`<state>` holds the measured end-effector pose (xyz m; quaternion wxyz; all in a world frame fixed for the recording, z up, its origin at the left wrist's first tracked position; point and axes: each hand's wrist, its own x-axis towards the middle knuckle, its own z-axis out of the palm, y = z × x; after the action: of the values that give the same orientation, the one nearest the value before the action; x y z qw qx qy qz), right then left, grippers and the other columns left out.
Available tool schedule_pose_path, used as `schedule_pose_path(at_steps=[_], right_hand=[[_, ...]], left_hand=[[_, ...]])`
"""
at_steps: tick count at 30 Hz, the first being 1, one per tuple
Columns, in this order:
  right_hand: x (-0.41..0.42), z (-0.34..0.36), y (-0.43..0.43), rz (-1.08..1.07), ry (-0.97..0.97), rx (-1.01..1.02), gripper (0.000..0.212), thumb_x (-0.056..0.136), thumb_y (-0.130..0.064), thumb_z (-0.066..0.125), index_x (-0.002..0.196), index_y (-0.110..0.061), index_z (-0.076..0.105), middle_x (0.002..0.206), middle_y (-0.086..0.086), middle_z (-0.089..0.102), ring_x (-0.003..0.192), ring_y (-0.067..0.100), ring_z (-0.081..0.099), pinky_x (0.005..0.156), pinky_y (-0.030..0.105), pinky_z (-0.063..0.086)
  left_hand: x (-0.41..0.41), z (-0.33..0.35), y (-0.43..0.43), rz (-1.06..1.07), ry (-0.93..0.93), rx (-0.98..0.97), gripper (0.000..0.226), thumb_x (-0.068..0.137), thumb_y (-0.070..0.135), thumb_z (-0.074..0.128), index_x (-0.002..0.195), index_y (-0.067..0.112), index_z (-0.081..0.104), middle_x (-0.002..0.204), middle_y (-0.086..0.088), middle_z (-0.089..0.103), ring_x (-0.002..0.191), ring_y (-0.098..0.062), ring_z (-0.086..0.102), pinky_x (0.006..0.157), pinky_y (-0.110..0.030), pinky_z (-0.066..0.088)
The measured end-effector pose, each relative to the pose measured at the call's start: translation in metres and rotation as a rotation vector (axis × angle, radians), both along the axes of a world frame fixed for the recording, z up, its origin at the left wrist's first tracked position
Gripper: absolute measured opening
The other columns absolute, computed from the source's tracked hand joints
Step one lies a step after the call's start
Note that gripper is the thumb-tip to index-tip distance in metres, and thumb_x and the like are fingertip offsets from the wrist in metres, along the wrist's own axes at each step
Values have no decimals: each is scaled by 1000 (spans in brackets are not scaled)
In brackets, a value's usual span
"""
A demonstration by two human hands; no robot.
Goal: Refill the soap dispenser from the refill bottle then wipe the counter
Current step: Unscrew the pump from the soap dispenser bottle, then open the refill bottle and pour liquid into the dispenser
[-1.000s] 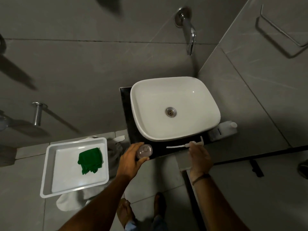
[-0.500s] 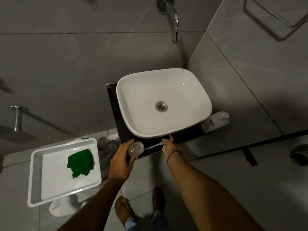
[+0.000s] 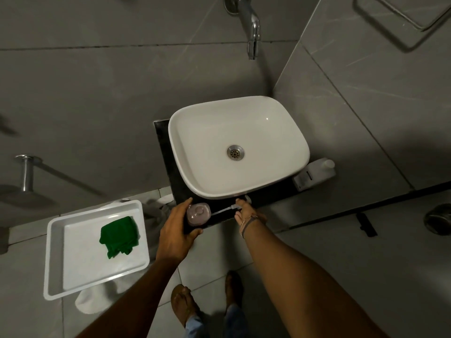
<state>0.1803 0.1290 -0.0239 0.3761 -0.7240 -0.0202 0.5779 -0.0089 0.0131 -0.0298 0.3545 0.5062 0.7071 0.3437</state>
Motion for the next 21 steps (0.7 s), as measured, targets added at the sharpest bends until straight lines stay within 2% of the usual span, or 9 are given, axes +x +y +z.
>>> schedule_pose_path(at_steps=[2, 3, 6, 9, 10, 12, 15, 18, 21], right_hand=[[2, 2, -4, 7, 21, -7, 41, 87, -14, 79, 122, 0, 65, 111, 9, 59, 87, 16, 59, 61, 21, 49], [5, 4, -7, -3, 15, -13, 38, 85, -15, 80, 117, -1, 65, 111, 9, 59, 93, 18, 60, 64, 22, 51], [23, 10, -19, -48, -57, -5, 35, 76, -18, 89, 98, -2, 67, 102, 11, 64, 86, 21, 65, 77, 31, 59], [54, 17, -26, -64, -85, 52, 36, 74, -15, 90, 96, 4, 69, 89, 14, 64, 78, 27, 62, 91, 47, 60], [68, 21, -27, -66, -119, 77, 32, 75, -16, 90, 89, 2, 68, 84, 14, 64, 78, 29, 61, 91, 51, 59], [95, 34, -25, -68, -250, 131, 29, 74, -21, 90, 79, -5, 66, 79, 13, 70, 80, 34, 70, 84, 47, 62], [139, 66, -14, 40, -531, 237, 22, 78, -29, 87, 85, -13, 73, 86, 12, 76, 91, 36, 74, 84, 48, 63], [181, 102, 11, 196, -775, 317, 20, 78, -29, 86, 86, -17, 73, 88, 1, 75, 90, 26, 73, 80, 32, 59], [213, 129, 39, 403, -950, 405, 20, 77, -22, 85, 91, -11, 75, 89, 2, 76, 85, 22, 72, 71, 22, 54]], left_hand=[[-1, 8, -7, -20, 57, 12, 106, 71, 22, 99, 160, 22, 41, 162, -5, 49, 150, -27, 46, 122, -52, 43], [0, 14, -13, -37, 101, 45, 108, 72, 32, 98, 162, 21, 39, 165, -7, 45, 153, -28, 42, 123, -52, 41], [10, 37, -25, -98, 254, 178, 100, 79, 63, 77, 161, 18, 42, 168, -8, 41, 152, -30, 41, 120, -49, 40], [39, 61, -13, -170, 338, 279, 90, 83, 60, 76, 157, 17, 48, 163, -6, 47, 147, -30, 48, 114, -49, 45], [54, 69, -4, -197, 353, 312, 86, 85, 57, 76, 157, 18, 50, 160, -5, 50, 144, -29, 50, 112, -49, 47], [85, 85, 19, -248, 376, 337, 81, 87, 57, 74, 155, 21, 51, 155, -1, 55, 140, -26, 53, 108, -46, 50], [139, 102, 60, -304, 417, 301, 80, 85, 61, 70, 154, 24, 52, 150, 2, 59, 134, -24, 56, 104, -44, 48], [190, 107, 105, -372, 474, 269, 80, 86, 64, 67, 153, 25, 51, 151, 1, 59, 135, -26, 55, 103, -45, 46], [234, 107, 148, -420, 497, 198, 81, 87, 65, 65, 156, 27, 45, 157, 2, 52, 143, -26, 47, 111, -47, 39]])
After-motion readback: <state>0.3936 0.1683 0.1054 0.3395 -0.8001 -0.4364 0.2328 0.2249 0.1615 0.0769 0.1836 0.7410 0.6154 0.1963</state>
